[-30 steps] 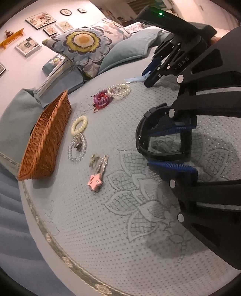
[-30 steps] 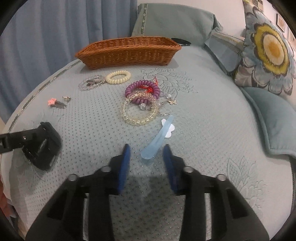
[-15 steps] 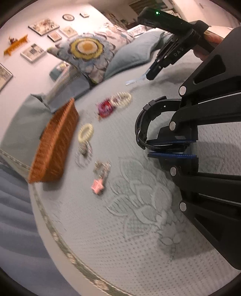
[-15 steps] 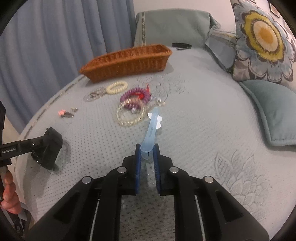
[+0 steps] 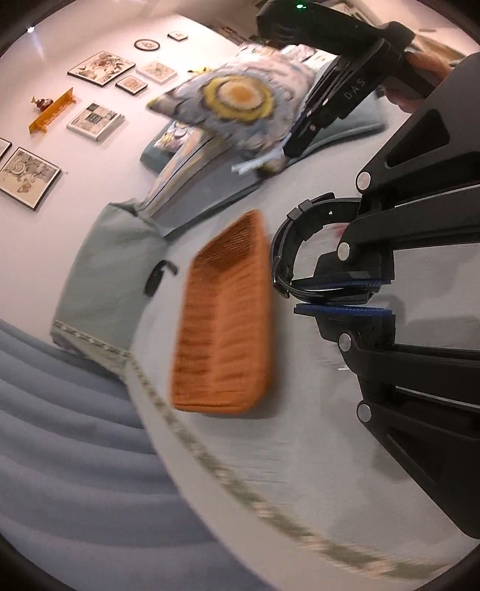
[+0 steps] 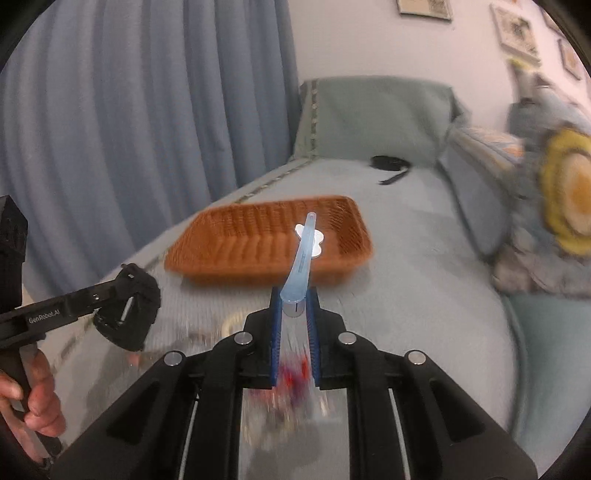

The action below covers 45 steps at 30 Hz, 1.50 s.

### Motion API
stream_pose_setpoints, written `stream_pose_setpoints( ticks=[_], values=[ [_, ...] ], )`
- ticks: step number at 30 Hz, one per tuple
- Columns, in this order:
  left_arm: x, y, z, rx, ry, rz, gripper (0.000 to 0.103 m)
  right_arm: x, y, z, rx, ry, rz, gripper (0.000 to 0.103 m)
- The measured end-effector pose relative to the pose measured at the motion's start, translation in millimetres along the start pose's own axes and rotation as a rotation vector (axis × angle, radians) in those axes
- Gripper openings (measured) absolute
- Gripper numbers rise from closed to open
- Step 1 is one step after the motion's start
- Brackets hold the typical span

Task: Organize jewelry
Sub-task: 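Carry both items to the wicker basket and open both tools to drop them, then grasp the pink star keys with the left tool while the right tool grasps the clear bead bracelet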

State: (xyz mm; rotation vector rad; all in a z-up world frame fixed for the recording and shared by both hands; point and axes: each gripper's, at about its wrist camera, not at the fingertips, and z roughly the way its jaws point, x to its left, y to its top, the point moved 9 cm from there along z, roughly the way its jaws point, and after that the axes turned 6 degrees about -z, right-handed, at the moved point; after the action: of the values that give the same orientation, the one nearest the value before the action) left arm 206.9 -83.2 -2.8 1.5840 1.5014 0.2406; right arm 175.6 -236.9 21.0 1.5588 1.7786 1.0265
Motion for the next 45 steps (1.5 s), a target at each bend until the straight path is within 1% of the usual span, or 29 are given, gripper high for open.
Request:
stream_pose_setpoints(
  ticks=[2, 3, 6, 8, 9, 12, 14, 19, 22, 23, 24, 25, 26, 27, 28, 29, 30, 32, 36, 40, 44, 45],
  values=[
    [3, 31, 23, -0.024, 0.046, 0.021, 0.005, -4, 18, 29, 0.019, 0.02, 0.008, 0.011],
    [5, 42, 34, -0.024, 0.062, 0.022, 0.005, -5, 28, 51, 0.044, 0.037, 0.012, 0.011],
    [16, 66, 67, -0.014, 0.105, 0.022, 0.006, -9, 41, 102, 0.111, 0.072, 0.03, 0.011],
    [24, 77, 86, -0.002, 0.137, 0.019, 0.006, -12, 46, 127, 0.145, 0.073, 0.036, 0.011],
    [28, 80, 98, 0.013, 0.155, 0.021, 0.006, -13, 47, 139, 0.168, 0.087, 0.042, 0.011],
    [36, 81, 117, 0.039, 0.186, 0.027, 0.006, -15, 45, 164, 0.213, 0.083, 0.053, 0.011],
    [39, 79, 126, 0.053, 0.195, 0.028, 0.006, -14, 43, 171, 0.232, 0.073, 0.042, 0.011],
    [46, 71, 137, 0.086, 0.212, 0.025, 0.007, -13, 32, 179, 0.272, 0.061, 0.039, 0.011],
    [50, 69, 142, 0.098, 0.217, 0.025, 0.01, -14, 29, 182, 0.286, 0.063, 0.048, 0.012],
    [51, 68, 143, 0.103, 0.219, 0.025, 0.013, -15, 28, 183, 0.293, 0.066, 0.054, 0.013],
    [52, 68, 144, 0.11, 0.219, 0.023, 0.014, -15, 27, 186, 0.306, 0.068, 0.063, 0.021],
    [53, 67, 143, 0.112, 0.207, 0.013, 0.014, -15, 27, 187, 0.313, 0.068, 0.07, 0.033],
    [52, 69, 140, 0.105, 0.19, 0.005, 0.019, -16, 26, 186, 0.312, 0.064, 0.075, 0.037],
    [51, 70, 137, 0.102, 0.175, 0.002, 0.023, -17, 28, 184, 0.298, 0.055, 0.074, 0.045],
    [49, 73, 128, 0.089, 0.156, -0.002, 0.032, -18, 29, 178, 0.281, 0.058, 0.075, 0.046],
    [47, 74, 123, 0.077, 0.142, -0.002, 0.037, -18, 31, 173, 0.265, 0.075, 0.08, 0.046],
    [43, 77, 110, 0.055, 0.112, 0.001, 0.038, -18, 33, 166, 0.248, 0.097, 0.089, 0.046],
    [37, 78, 89, 0.029, 0.066, 0.003, 0.041, -19, 36, 151, 0.219, 0.106, 0.087, 0.046],
    [29, 78, 37, -0.034, -0.008, -0.002, 0.042, -13, 42, 100, 0.139, 0.129, 0.069, 0.046],
    [25, 69, -22, -0.099, -0.034, 0.012, 0.042, -9, 44, 41, 0.057, 0.147, 0.054, 0.046],
    [24, 49, -58, -0.12, -0.045, 0.018, 0.042, -5, 32, -2, 0.007, 0.167, 0.051, 0.046],
    [26, 43, -64, -0.123, -0.044, 0.02, 0.042, -3, 25, -14, -0.009, 0.165, 0.048, 0.046]
  ],
)
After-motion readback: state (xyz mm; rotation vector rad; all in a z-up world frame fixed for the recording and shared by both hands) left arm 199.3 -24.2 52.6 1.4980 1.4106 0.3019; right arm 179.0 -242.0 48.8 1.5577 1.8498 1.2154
